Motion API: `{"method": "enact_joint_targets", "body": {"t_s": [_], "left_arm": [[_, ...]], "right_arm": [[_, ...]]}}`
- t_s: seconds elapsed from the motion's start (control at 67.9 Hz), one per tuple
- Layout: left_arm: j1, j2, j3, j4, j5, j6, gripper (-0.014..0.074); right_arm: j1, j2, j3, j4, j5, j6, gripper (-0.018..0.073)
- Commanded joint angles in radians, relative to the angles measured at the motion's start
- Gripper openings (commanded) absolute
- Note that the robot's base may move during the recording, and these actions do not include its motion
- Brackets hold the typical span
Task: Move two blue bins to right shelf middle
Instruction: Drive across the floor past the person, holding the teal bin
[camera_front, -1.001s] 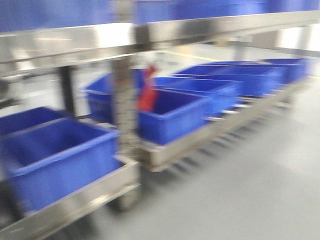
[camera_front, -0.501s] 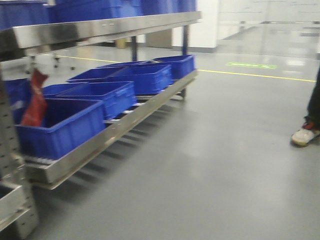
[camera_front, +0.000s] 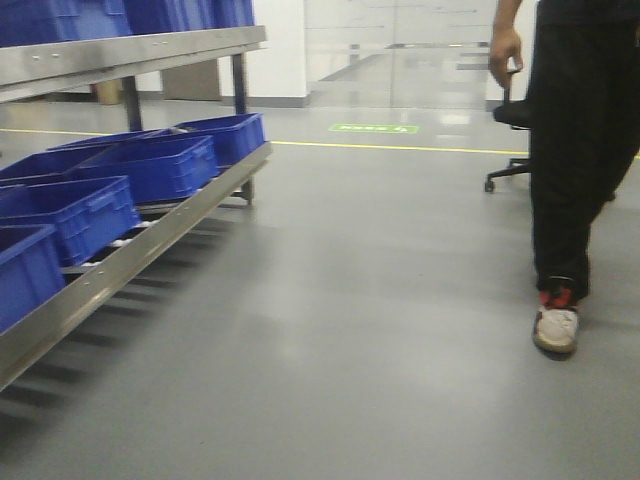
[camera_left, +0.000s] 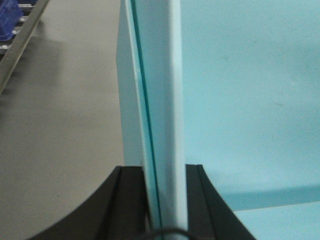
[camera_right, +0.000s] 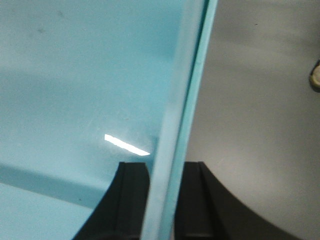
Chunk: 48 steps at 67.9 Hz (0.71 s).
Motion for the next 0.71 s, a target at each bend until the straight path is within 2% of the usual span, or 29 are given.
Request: {"method": "enact_joint_targets", "body": {"t_s": [0.0,0.692], "left_arm": [[-0.003,-0.025,-0.024,-0.014,-0.11,0.012,-0.0111],[-0.003,-0.025,-0.024,-0.014,-0.11,0.012,-0.0111]], "right_arm": [[-0.003,-0.019,-0.015,-0.017,-0.056,-0.016,-0.0153],[-0.003,-0.019,-0.015,-0.017,-0.056,-0.016,-0.0153]]}}
